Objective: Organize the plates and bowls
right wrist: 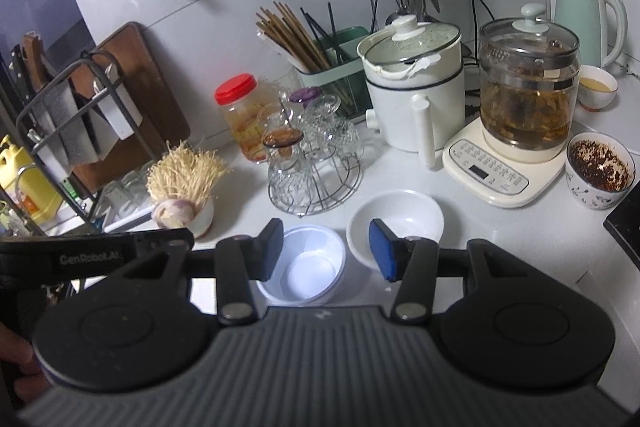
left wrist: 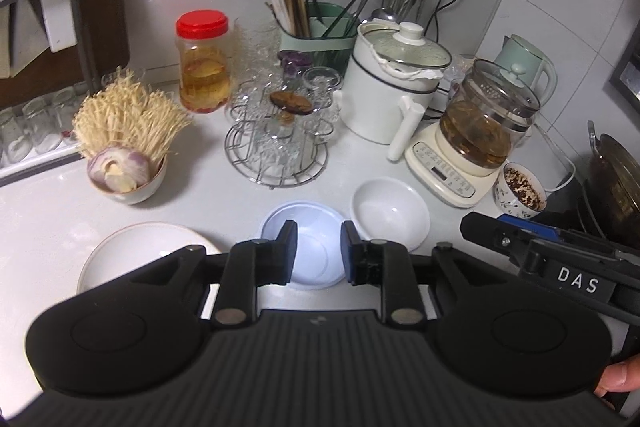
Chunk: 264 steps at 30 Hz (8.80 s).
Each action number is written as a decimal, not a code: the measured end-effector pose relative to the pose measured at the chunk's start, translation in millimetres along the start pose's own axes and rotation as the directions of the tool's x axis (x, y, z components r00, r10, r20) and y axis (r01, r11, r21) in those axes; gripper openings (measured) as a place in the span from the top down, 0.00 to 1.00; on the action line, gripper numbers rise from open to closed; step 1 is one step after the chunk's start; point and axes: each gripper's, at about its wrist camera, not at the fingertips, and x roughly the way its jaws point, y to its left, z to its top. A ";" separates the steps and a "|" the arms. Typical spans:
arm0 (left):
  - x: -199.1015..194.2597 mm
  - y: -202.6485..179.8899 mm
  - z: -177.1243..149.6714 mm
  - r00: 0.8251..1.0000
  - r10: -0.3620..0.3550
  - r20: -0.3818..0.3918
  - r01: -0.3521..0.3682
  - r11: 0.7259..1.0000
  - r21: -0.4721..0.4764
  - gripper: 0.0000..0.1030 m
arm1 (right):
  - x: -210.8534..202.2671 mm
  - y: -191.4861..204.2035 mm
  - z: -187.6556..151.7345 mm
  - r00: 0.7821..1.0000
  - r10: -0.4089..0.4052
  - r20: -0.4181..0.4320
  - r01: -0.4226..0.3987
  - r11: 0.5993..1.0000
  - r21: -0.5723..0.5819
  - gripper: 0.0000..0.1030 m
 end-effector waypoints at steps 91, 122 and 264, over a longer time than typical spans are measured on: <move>209.1 69.5 23.0 0.951 -0.009 -0.309 0.034 0.997 0.075 0.72 | 188.6 -31.2 -49.4 0.941 -0.022 -0.336 0.151 0.920 0.361 0.79; 164.8 37.4 30.7 0.961 -0.037 -0.275 0.068 0.992 0.104 0.92 | 148.3 -21.6 -36.0 0.966 -0.018 -0.259 0.105 0.939 0.328 0.86; 280.0 -44.5 30.9 0.921 -0.090 -0.379 0.039 0.990 -0.139 0.73 | 184.8 -164.3 -10.8 0.944 0.082 -0.320 0.080 0.884 0.461 0.72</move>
